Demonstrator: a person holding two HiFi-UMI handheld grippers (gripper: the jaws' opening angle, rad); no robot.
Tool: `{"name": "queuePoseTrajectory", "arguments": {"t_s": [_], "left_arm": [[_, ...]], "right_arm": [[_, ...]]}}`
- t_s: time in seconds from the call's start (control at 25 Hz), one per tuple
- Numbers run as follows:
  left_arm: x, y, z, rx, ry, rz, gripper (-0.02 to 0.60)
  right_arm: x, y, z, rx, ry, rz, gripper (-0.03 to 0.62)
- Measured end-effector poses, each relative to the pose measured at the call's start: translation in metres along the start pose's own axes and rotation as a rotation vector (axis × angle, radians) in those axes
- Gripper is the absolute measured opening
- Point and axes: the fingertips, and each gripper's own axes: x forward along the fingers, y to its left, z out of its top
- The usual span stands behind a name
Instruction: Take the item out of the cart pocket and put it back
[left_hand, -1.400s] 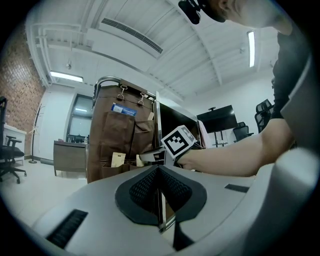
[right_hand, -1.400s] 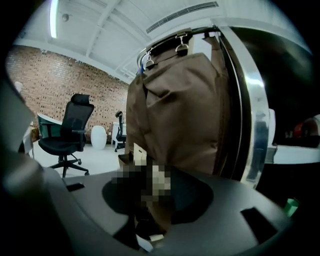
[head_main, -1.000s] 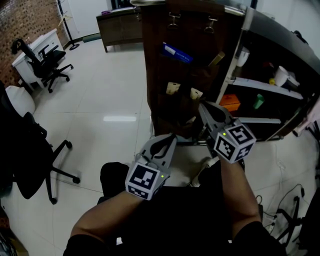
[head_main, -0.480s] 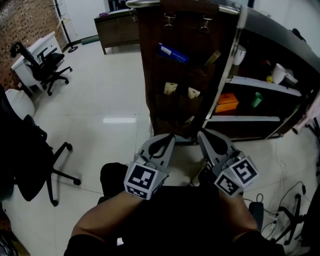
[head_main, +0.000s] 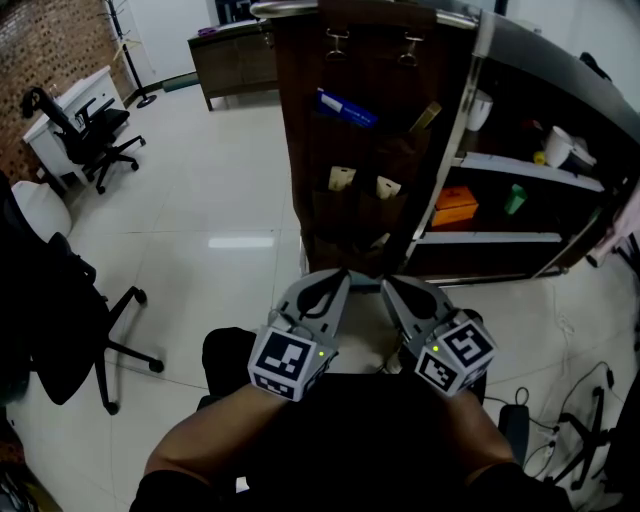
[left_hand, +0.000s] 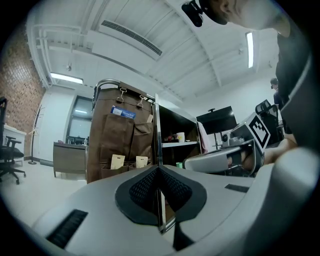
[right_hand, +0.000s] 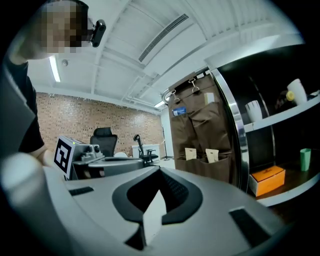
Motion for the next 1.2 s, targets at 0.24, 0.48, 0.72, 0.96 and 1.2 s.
{"name": "queuePoseTrajectory", "arguments": {"t_s": [0.24, 0.48, 0.72, 0.96, 1.2], "left_arm": [[-0.0002, -0.0009, -0.0004, 0.004, 0.000, -0.001, 0.000], [-0.0005, -0.0006, 0.0005, 0.002, -0.001, -0.001, 0.000], [-0.0003, -0.0007, -0.0002, 0.004, -0.001, -0.001, 0.000], [-0.0010, -0.0001, 0.0003, 0.004, -0.002, 0.000, 0.000], [-0.0007, -0.0014, 0.0004, 0.000, 0.000, -0.002, 0.000]], "right_arm": [[0.0005, -0.0013, -0.0050, 0.004, 0.009, -0.007, 0.006], [0.0011, -0.0018, -0.0052, 0.012, 0.007, -0.009, 0.005], [0.0014, -0.0009, -0.0062, 0.010, 0.008, -0.007, 0.005], [0.0023, 0.0017, -0.0070, 0.006, 0.011, -0.003, 0.005], [0.0018, 0.0009, -0.0060, 0.003, 0.009, -0.002, 0.005]]}}
